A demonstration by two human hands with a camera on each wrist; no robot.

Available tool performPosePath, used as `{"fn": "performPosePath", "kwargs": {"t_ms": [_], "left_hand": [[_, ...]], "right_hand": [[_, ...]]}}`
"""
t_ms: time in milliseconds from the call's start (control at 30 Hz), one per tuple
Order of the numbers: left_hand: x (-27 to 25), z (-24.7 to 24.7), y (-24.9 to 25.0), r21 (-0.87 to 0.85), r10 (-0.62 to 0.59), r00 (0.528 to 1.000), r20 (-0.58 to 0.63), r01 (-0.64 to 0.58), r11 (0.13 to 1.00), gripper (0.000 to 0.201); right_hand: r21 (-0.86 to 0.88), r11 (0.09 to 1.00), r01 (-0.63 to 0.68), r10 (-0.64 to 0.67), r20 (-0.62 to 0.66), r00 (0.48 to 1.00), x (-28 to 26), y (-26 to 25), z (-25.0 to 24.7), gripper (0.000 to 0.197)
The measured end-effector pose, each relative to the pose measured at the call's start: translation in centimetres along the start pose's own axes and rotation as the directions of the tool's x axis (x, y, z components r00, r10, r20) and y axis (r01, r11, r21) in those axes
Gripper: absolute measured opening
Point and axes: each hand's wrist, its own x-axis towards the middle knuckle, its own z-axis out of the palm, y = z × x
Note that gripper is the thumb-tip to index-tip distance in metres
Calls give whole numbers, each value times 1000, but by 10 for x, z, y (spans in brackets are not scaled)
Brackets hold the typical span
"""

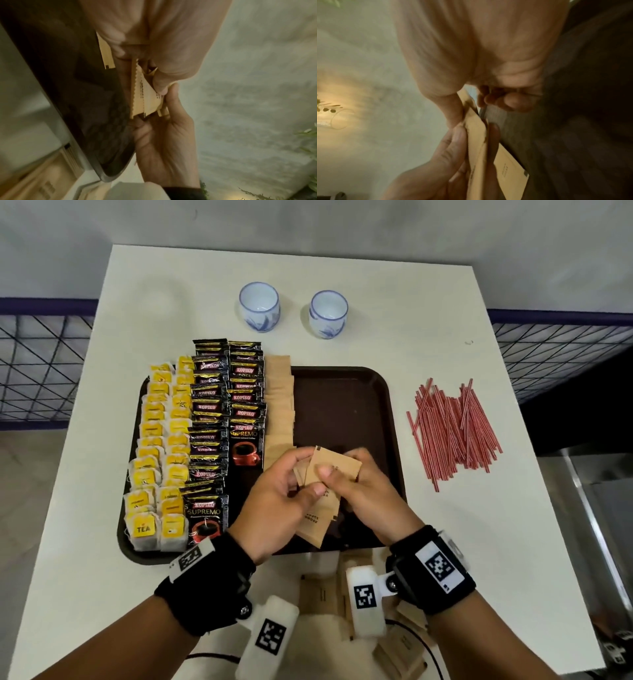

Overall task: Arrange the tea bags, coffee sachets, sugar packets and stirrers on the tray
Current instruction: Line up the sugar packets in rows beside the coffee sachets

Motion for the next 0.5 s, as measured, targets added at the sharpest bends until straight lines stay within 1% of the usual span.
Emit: {"fn": "performPosePath", "kwargs": {"t_ms": [67,133,200,267,367,433,500], "left_hand": [[2,-8,1,40,33,998,-46,-31,999,45],[4,-15,2,41,34,998,-48,-32,999,43],[5,-18,3,1,15,999,-43,-15,1000,37],[6,-22,3,-33,-1,998,-65,-1,999,31],[8,-26,2,-18,23,995,-102,-25,1000,29],[8,-27,1,16,53,991,-122,-51,999,29],[7,-28,0,23,64,989,-137,-62,998,28]], "right_hand": [[-33,997,71,-73,-50,996,3,0,-1,34],[18,993,117,-116,-52,992,6,-2,2,27],[56,991,125,-122,-50,991,8,-5,4,21],[75,990,117,-114,-39,993,12,-9,5,16],[106,989,102,-103,10,995,14,-13,9,17],[116,986,123,-128,36,991,12,-16,15,25],[106,983,151,-154,24,988,12,-16,21,29]]}}
